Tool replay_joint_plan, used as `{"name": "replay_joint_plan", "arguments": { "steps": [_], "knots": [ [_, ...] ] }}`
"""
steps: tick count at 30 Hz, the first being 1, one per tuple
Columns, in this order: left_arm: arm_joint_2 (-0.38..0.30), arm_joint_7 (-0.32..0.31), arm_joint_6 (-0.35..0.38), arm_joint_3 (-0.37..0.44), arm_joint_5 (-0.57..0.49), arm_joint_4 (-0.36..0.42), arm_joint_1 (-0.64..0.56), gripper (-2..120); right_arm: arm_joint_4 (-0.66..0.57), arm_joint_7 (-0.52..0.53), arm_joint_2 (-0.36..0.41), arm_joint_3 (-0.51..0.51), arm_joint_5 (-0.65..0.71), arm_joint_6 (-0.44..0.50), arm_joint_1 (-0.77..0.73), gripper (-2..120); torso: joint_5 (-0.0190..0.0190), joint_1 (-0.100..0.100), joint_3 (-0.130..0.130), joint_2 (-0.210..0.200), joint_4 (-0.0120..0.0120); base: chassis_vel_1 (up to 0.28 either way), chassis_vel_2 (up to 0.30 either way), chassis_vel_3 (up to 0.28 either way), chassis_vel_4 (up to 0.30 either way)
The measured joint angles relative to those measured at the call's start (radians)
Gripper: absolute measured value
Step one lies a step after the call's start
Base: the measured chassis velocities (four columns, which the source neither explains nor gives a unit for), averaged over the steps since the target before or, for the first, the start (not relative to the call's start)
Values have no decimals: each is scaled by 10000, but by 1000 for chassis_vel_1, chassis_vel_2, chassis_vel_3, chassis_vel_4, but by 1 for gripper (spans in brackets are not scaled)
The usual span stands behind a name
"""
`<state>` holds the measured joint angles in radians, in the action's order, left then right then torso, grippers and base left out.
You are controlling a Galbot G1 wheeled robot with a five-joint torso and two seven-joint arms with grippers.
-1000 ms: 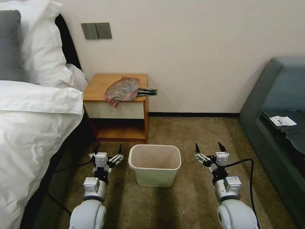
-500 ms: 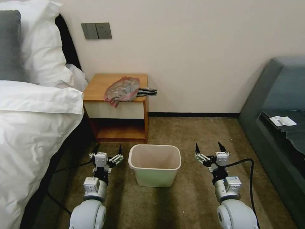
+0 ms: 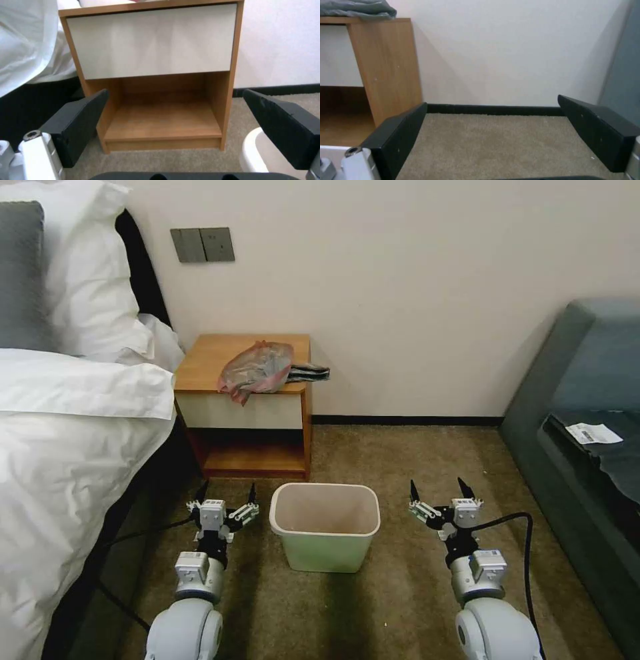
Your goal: Pick up the garbage bag from the table and place it over the trash can.
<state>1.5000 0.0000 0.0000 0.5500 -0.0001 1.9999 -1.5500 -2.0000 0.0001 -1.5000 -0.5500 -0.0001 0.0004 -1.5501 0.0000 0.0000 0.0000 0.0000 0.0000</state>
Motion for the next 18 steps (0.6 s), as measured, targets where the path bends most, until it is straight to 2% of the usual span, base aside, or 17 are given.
{"name": "replay_joint_plan", "arguments": {
  "steps": [3, 5, 7, 8, 9, 12, 13, 16, 18],
  "knots": [
    [-3, 0, -11, 8, -4, 0, -1, 100, 44, 19, -27, 25, -78, 201, -27, 100, -1, 0, 0, 0, 1, 0, 0, 0, 0],
    [-31, -11, -124, 81, -48, -21, -11, 99, 179, 98, -118, 142, -296, 700, -140, 100, -1, 0, 0, 0, -1, 0, 0, 0, 0],
    [-201, -110, -727, 525, -296, -227, -116, 95, 363, 224, -253, 288, -609, 1430, -297, 100, -2, 0, 0, 0, -1, 0, 0, 0, 0],
    [-289, -161, -1032, 738, -417, -327, -165, 97, 460, 285, -324, 372, -770, 1808, -376, 100, -2, 0, 0, 0, 0, 0, 0, 0, 0],
    [-289, -161, -1032, 738, -417, -327, -165, 97, 460, 285, -324, 372, -770, 1808, -376, 100, -2, 0, 0, 0, 0, 0, 0, 0, 0],
    [-612, -354, -2219, 1568, -890, -728, -363, 100, 733, 457, -520, 594, -1223, 2871, -610, 100, -3, 0, 0, 0, 1, 0, 0, 0, 0],
    [-612, -354, -2219, 1568, -890, -728, -363, 100, 733, 457, -520, 594, -1223, 2871, -610, 100, -3, 0, 0, 0, 1, 0, 0, 0, 0],
    [-927, -547, -3346, 2369, -1347, -1103, -549, 100, 986, 726, -726, 855, -1770, 3974, -859, 100, -2, 0, 0, 0, 2, 0, 0, 0, 0],
    [-989, -586, -3560, 2532, -1430, -1174, -588, 100, 890, 1054, -796, 994, -2065, 4177, -899, 100, 3, 0, 0, 0, 2, 0, 0, 0, 0]
  ]
}}
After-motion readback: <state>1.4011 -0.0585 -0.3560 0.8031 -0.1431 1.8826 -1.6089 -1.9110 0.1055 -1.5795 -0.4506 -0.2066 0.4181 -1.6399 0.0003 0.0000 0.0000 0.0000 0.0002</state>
